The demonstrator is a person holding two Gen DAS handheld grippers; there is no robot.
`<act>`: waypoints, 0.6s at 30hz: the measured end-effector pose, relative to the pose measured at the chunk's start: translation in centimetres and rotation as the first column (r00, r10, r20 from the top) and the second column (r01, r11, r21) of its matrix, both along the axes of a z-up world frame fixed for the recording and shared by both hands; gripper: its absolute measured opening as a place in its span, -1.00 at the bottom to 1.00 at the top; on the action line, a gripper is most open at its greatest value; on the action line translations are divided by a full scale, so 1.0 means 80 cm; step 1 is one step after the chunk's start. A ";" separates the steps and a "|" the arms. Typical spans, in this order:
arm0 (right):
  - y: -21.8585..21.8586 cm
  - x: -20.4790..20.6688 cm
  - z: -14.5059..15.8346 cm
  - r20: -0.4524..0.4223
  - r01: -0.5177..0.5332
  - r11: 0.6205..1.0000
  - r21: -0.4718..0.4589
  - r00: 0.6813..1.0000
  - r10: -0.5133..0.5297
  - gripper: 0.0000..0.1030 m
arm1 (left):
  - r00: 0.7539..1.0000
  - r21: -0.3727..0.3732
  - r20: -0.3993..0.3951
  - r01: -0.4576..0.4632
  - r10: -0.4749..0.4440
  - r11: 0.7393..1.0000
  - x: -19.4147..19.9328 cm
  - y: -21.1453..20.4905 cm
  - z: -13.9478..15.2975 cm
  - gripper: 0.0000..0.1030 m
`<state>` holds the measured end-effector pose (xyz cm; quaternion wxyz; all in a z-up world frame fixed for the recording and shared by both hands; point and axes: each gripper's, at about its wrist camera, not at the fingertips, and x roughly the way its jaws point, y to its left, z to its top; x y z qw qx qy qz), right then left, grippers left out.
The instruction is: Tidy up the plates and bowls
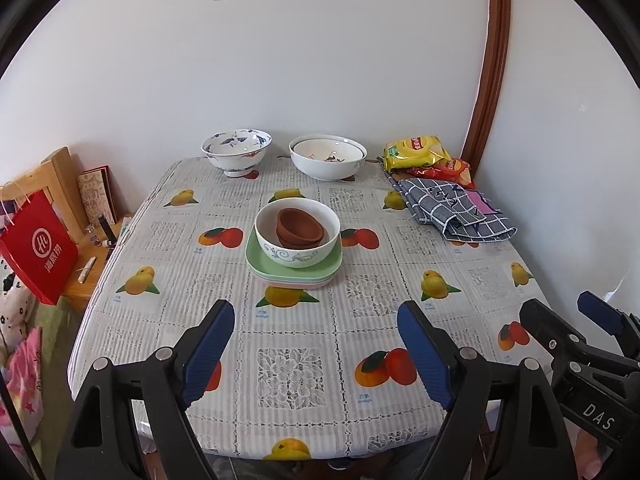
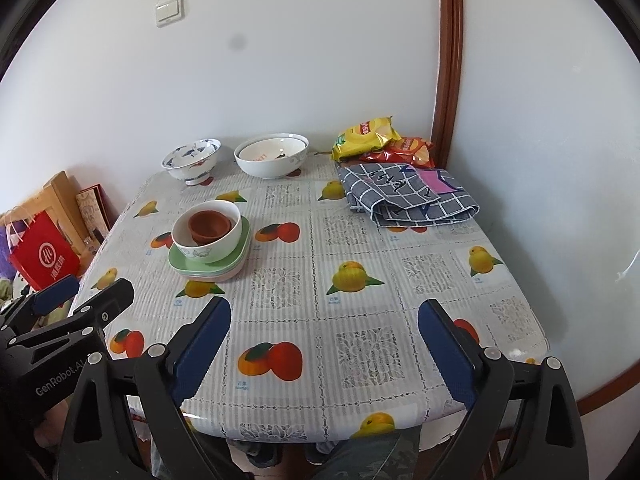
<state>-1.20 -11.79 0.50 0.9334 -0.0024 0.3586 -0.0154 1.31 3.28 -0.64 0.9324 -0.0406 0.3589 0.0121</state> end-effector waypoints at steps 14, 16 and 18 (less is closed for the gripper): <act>-0.002 -0.007 -0.001 0.005 0.013 1.000 -0.010 1.000 -0.013 0.82 | 1.000 0.004 -0.003 0.003 -0.003 1.000 -0.002 -0.002 -0.005 0.61; -0.001 -0.007 -0.001 0.006 0.011 1.000 -0.010 1.000 -0.011 0.82 | 1.000 0.004 -0.006 0.004 -0.004 1.000 -0.002 -0.002 -0.004 0.61; -0.001 -0.006 -0.002 0.005 0.011 1.000 -0.010 1.000 -0.011 0.82 | 1.000 0.004 -0.007 0.002 -0.002 1.000 -0.002 -0.001 -0.005 0.61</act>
